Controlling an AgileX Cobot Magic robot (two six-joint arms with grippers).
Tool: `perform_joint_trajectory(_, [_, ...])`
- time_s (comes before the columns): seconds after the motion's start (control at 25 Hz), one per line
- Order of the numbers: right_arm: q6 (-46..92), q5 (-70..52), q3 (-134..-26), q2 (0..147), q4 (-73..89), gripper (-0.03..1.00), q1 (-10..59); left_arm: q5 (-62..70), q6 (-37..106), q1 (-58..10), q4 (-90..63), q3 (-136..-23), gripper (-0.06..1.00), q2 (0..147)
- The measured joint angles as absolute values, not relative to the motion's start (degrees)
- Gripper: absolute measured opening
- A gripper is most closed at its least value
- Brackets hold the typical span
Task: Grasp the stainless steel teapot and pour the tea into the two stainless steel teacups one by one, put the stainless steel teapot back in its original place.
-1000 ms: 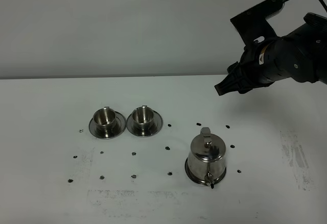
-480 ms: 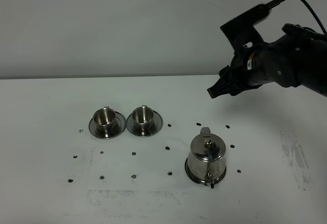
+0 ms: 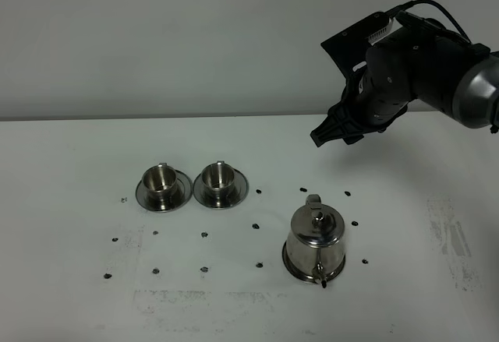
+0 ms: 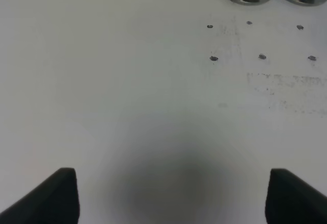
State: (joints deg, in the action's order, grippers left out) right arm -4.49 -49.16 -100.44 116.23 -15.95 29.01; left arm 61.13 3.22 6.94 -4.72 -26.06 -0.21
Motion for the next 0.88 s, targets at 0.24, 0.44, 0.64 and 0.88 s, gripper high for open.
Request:
perform_joint_trajectory(0.24, [-3.66, -48.9, -100.57, 116.66, -8.78, 0.44, 31.26, 61.13, 3.22, 6.94, -4.72, -26.06, 0.73, -0.21])
perform_joint_trajectory(0.44, [-2.02, -47.32, -100.63, 116.71, -9.42, 0.44, 35.05, 61.13, 3.22, 6.94, -4.72, -26.06, 0.73, -0.21])
perform_joint_trajectory(0.64, [0.43, -44.96, -100.87, 119.08, -10.72, 0.47, 37.21, 61.13, 3.22, 6.94, -4.72, -26.06, 0.73, -0.21])
perform_joint_trajectory(0.88, [4.59, -44.92, -100.87, 122.75, -11.13, 0.47, 37.94, 61.13, 3.22, 6.94, -4.72, -26.06, 0.73, -0.21])
